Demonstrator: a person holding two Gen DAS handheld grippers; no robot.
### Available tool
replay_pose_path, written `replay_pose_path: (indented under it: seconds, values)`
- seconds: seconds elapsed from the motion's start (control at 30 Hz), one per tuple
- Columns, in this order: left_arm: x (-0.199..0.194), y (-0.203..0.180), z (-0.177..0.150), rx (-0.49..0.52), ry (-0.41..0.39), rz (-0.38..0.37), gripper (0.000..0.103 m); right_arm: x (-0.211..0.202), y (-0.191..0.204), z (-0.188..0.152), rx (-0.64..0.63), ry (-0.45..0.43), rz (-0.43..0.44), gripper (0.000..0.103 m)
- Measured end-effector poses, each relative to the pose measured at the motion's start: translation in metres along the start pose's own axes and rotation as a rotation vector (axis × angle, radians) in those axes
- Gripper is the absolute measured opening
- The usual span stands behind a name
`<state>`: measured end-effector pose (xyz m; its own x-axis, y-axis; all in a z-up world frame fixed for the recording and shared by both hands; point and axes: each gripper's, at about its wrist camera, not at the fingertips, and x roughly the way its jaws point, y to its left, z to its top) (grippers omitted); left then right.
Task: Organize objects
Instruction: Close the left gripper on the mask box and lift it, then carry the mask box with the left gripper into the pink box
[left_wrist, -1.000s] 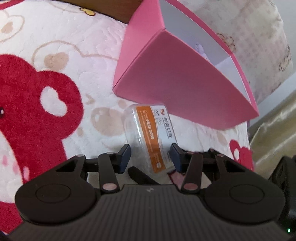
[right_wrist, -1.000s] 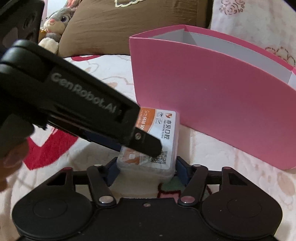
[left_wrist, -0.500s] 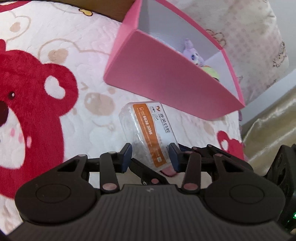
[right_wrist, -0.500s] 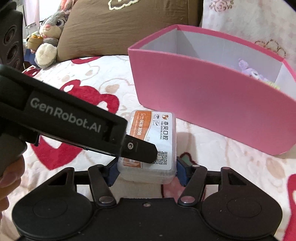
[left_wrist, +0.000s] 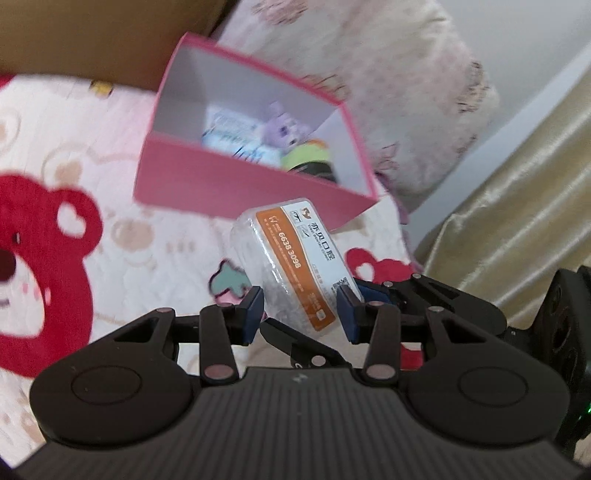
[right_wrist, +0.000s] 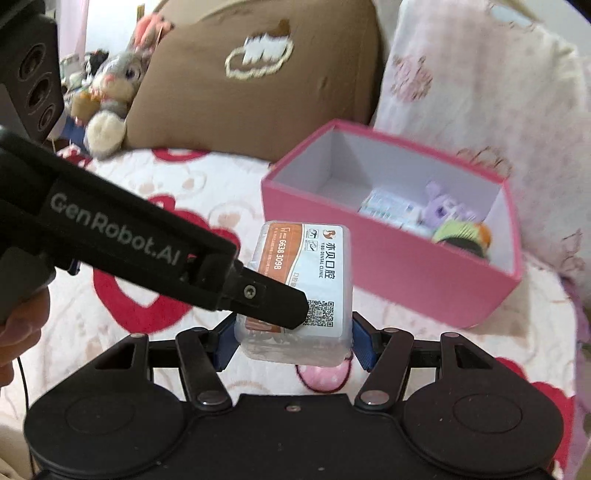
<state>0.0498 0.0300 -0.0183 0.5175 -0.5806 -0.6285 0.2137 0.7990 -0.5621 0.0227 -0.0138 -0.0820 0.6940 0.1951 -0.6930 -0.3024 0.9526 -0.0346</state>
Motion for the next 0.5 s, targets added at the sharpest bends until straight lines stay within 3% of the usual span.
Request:
replay_pose_path:
  seconds: [0.17, 0.4, 0.5]
  values:
    - [-0.017, -0.027, 0.013, 0.089, -0.051, 0.006, 0.044, -0.037, -0.003, 0.008, 0.009, -0.064, -0.025, 0.066]
    - [-0.024, -0.047, 0.046, 0.106, -0.049, 0.028, 0.044, -0.034, -0.018, 0.042, 0.035, -0.095, -0.053, 0.066]
    - [-0.022, -0.042, 0.068, 0.093, -0.030, -0.008, 0.043, -0.034, -0.026, 0.057, 0.062, -0.102, -0.047, 0.066]
